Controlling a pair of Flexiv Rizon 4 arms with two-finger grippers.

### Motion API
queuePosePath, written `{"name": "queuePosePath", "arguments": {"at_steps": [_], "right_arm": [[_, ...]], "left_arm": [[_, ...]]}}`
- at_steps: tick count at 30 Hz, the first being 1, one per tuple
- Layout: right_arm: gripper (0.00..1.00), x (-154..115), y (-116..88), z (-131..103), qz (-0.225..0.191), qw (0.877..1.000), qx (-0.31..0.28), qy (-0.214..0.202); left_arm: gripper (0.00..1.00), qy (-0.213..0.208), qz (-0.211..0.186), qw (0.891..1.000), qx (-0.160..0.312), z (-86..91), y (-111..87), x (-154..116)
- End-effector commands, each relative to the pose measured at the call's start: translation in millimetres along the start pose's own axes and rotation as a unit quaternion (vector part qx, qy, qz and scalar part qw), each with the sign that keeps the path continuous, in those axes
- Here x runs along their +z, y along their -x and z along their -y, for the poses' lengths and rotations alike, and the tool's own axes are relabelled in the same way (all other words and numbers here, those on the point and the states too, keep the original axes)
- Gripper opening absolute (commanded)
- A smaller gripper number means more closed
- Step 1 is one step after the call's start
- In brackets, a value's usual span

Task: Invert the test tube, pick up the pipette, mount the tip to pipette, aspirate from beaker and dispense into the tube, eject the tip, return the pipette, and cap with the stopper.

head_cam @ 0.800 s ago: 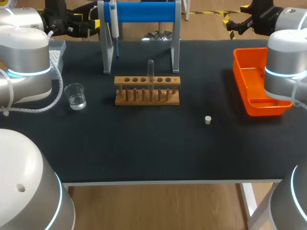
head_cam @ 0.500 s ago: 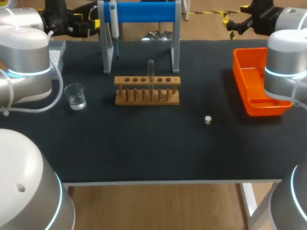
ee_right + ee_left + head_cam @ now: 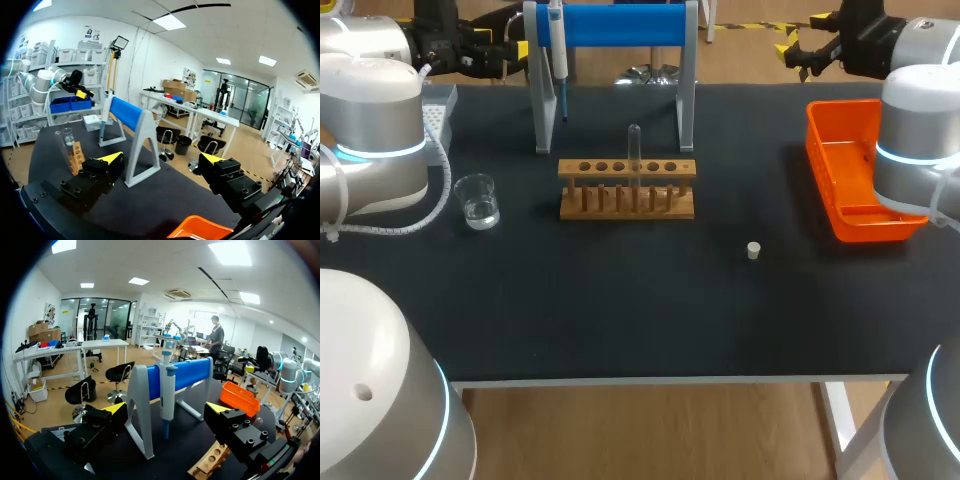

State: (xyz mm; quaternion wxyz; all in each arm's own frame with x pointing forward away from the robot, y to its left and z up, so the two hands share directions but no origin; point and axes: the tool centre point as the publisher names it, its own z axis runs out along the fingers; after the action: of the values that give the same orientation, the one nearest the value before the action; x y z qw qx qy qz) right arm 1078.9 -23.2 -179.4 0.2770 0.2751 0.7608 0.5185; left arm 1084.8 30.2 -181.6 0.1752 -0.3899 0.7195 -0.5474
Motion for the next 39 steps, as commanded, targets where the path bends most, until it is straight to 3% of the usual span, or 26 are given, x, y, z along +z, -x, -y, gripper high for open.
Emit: {"name": "queuePosePath", "arguments": {"at_steps": [1, 9, 17, 28, 31, 39], "right_arm": [[1.00, -36.3, -28.3, 1.5, -0.017, 1.000, -0.003, 0.016], [1.00, -60.1, -87.4, 5.8, -0.067, 0.997, -0.008, 0.039], [1.00, -69.0, -146.6, 27.0, -0.114, 0.992, -0.028, 0.054], [1.00, -67.9, -200.5, 52.5, -0.140, 0.988, -0.032, 0.051], [1.00, -70.4, -214.4, 57.0, -0.148, 0.986, -0.058, 0.055], [1.00, -72.2, -226.4, 65.6, -0.157, 0.985, -0.060, 0.036]], "left_arm": [[1.00, -0.001, 0.001, 1.000, 0.000, -0.8, -0.1, 0.2], [1.00, -0.001, 0.001, 1.000, 0.000, -0.8, -0.1, 0.2], [1.00, -0.001, 0.001, 1.000, 0.000, -0.8, -0.1, 0.2], [1.00, -0.001, 0.001, 1.000, 0.000, -0.8, -0.1, 0.2], [1.00, -0.001, 0.001, 1.000, 0.000, -0.8, -0.1, 0.2], [1.00, -0.001, 0.001, 1.000, 0.000, -0.8, -0.1, 0.2]]}}
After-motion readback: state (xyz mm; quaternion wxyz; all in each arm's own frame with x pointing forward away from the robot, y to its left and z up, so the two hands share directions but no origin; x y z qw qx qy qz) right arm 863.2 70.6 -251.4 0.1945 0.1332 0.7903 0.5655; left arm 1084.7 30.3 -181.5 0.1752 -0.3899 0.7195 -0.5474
